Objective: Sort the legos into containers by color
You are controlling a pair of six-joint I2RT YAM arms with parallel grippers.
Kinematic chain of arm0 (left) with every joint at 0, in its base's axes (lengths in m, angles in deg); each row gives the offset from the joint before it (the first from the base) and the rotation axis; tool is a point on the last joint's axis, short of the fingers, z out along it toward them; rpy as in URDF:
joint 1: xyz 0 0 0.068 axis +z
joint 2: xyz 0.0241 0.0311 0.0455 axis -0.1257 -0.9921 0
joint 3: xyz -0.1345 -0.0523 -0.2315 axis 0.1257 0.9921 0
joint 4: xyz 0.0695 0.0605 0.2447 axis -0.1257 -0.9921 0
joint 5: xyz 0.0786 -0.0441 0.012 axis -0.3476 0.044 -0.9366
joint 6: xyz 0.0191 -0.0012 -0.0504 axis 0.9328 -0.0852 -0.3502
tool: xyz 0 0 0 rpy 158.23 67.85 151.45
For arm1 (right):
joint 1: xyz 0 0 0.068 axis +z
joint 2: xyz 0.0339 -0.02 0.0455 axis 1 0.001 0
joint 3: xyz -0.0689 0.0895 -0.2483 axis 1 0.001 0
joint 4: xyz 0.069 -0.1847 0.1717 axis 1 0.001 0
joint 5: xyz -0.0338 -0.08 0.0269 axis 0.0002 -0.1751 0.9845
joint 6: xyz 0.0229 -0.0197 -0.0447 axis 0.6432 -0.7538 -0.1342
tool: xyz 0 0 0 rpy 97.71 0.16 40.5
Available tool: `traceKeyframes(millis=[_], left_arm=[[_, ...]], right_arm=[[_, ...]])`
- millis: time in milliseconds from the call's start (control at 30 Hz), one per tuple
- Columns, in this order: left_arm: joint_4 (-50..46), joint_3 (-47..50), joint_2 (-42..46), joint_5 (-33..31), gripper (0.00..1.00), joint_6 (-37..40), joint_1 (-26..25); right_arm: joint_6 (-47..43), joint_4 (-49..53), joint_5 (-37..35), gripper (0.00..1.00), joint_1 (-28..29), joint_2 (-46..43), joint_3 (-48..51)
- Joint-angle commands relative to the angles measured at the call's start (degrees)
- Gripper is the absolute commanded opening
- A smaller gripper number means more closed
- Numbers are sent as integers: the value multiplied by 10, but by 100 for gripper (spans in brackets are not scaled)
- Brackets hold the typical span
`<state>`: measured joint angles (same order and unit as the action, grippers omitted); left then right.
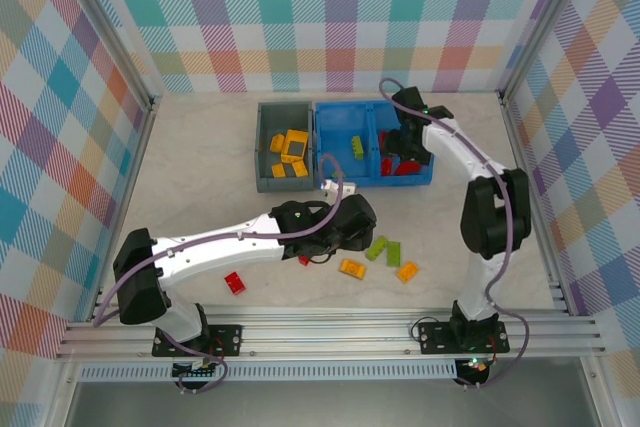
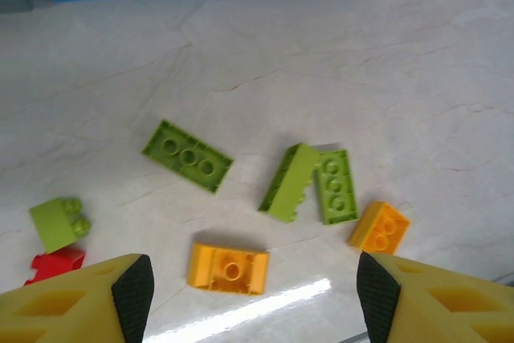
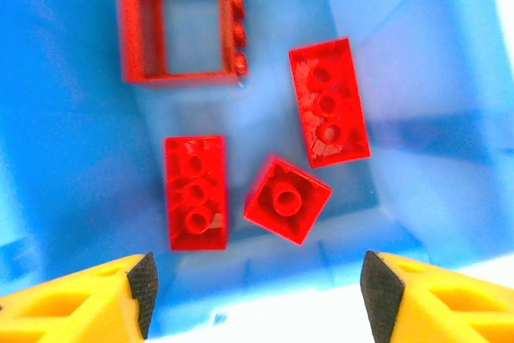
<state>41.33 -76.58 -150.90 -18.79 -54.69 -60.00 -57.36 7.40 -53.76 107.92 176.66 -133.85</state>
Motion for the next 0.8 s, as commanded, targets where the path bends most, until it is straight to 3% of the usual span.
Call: traceKeyframes(millis=[0, 100, 300, 433, 500, 767], left_arm=[[-66, 33, 11, -12, 70, -40, 24], [-66, 86, 21, 14, 70, -49, 69], [16, 153, 4, 105, 71, -41, 159], [41, 153, -37, 124, 72, -39, 176], [46, 151, -57, 126, 72, -40, 177], [73, 149, -102, 117, 65, -42, 178]], right_arm=[[-21, 7, 18, 67, 24, -114, 5], [-20, 7, 30, 66, 65, -189, 53], [-20, -66, 144, 72, 176, -381, 253], [3, -75, 216, 76, 237, -513, 342], [19, -51, 217, 76, 263, -555, 359], [60, -9, 192, 74, 300, -614, 384]])
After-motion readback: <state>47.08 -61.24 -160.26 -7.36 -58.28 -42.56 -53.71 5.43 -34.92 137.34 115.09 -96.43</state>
